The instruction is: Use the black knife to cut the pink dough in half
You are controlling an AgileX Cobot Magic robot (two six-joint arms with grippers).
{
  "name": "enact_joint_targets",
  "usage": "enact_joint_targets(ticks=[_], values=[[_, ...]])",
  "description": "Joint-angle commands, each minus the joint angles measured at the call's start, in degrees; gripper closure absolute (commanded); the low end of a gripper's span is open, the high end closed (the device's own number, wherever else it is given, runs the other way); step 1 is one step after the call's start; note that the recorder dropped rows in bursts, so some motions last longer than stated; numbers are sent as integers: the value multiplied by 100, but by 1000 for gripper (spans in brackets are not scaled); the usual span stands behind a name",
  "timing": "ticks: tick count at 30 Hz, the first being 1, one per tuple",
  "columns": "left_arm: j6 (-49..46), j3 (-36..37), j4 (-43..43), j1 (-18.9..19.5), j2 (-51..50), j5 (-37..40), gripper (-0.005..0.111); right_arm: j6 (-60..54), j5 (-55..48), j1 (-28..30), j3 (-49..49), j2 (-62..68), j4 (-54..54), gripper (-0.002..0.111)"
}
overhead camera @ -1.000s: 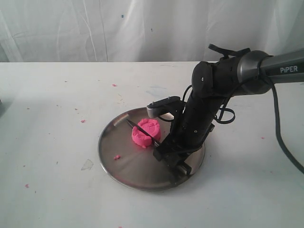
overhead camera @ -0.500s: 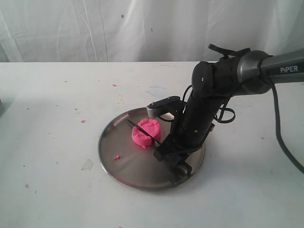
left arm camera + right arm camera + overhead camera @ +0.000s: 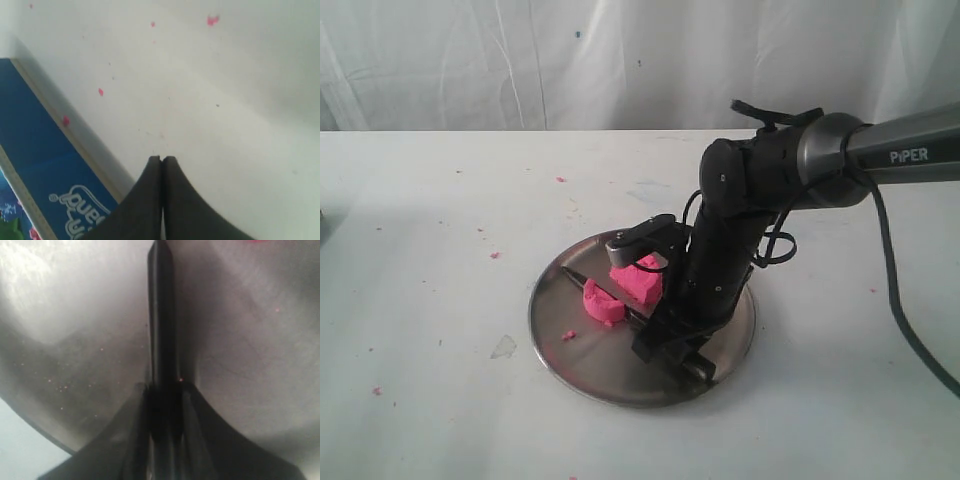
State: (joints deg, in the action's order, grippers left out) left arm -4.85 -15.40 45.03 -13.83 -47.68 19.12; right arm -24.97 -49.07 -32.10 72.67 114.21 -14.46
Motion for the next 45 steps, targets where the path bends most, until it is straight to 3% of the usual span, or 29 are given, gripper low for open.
enact_joint_targets(ticks=[1,17,29,36,41,45], values=[[-5,32,72,-7,40,-285,107,-75,-155,-79,-3,17,173,108],[5,32,72,-7,40,-284,107,1804,47,-79,-3,17,2187,108],[5,42,72,-7,40,-284,107,2278,19,-86,26,-25,2403,108],[5,168,174,-7,40,-296,107,1975,-447,-100,418,-881,1836,108],[5,168,186,-7,40,-320,107,2097,-467,-3,377,-1659,2736,108],[5,168,171,-7,40,-307,107,2694,100,357,47,-1915,3083,108]])
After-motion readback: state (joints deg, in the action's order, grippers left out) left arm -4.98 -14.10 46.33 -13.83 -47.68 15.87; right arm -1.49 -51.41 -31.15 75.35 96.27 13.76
